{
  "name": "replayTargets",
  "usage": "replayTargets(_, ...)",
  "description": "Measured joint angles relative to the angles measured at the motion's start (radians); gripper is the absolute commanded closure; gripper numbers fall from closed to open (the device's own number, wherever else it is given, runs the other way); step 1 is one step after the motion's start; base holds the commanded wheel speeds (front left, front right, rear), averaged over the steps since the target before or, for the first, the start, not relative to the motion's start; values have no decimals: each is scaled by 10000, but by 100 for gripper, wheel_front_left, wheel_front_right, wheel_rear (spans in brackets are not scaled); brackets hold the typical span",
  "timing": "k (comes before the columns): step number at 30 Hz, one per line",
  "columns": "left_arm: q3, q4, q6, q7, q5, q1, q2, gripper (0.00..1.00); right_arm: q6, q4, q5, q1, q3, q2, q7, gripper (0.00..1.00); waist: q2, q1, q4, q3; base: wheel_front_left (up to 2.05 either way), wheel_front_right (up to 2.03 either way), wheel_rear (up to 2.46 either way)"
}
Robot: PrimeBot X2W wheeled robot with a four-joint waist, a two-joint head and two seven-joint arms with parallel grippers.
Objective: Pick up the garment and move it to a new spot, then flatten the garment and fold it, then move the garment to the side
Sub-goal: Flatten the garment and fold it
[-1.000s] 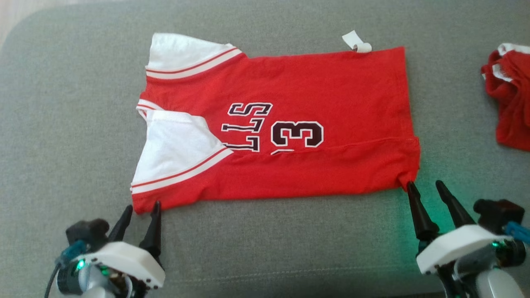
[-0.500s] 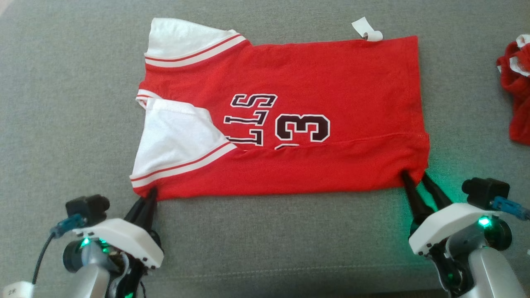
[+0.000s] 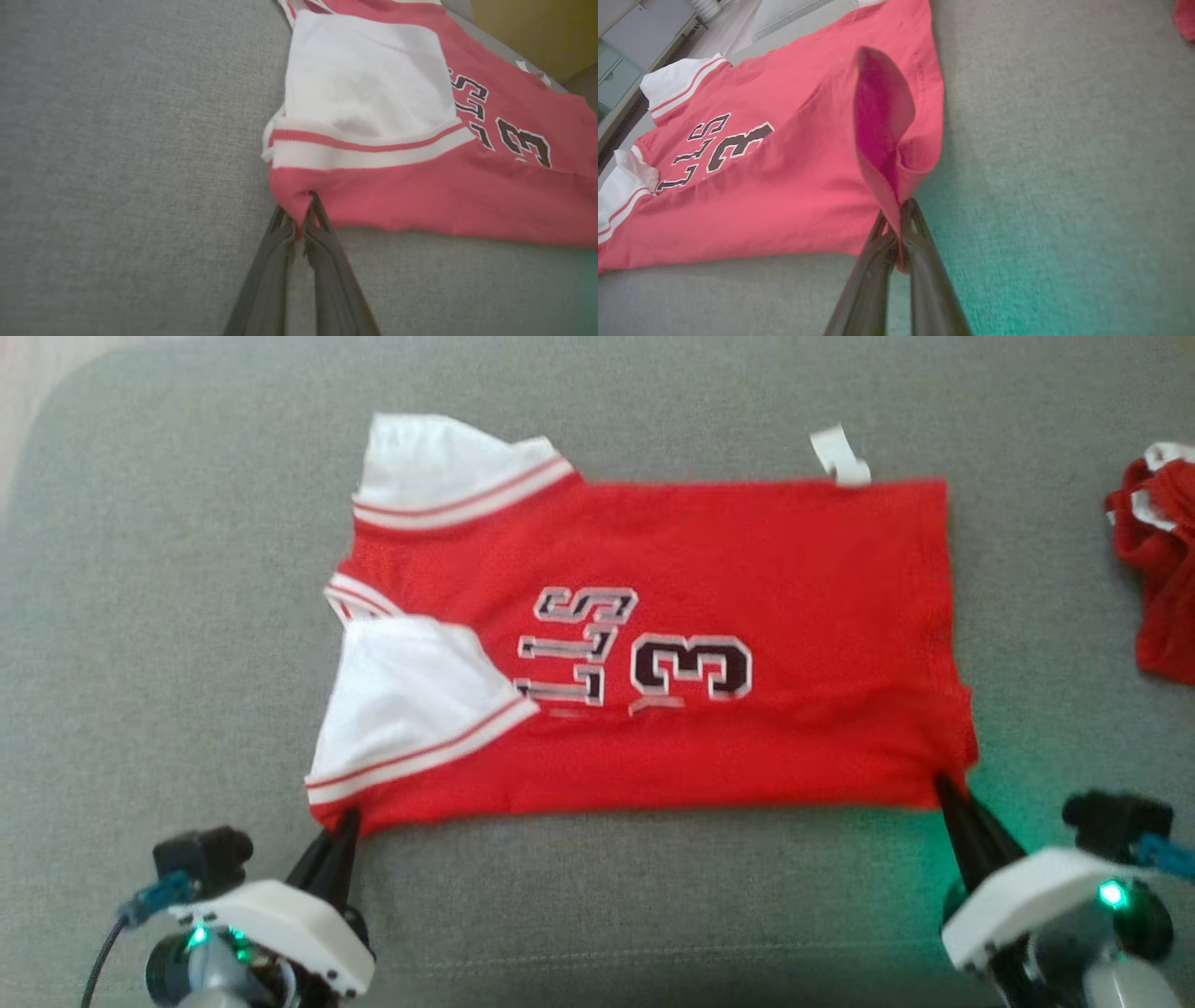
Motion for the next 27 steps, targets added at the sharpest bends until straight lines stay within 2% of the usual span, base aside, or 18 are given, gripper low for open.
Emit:
replayTargets(12,13,-1185,742,803,-307,1694,180,100,0,-798,84,1529,-389,92,1007,100,0,0,-10,-756,0,0,0)
replayTargets(13,0,-1241,775,861,-307,1769,180,100,0,-815,84,1588,-397,94,1014,94,0,0,-10,-803,0,0,0)
replayTargets(14,-21,-1264,821,861,-301,1798,180,52,0,-840,84,1615,-403,96,1009,54,0,0,-8,-833,0,0,0)
replayTargets(15,-31,-1285,863,859,-288,1794,178,0,0,-897,84,1620,-405,102,989,0,0,0,-3,-855,0,0,0)
replayTargets(17,-23,-1327,988,761,-188,1765,167,0,0,-1037,65,1617,-420,109,857,0,0,0,-9,-875,0,0,0)
replayTargets(27,2,-2230,1749,-1400,1530,981,157,0,0,-2688,-1390,1092,-451,25,-1101,0,0,0,-94,-888,0,0,0)
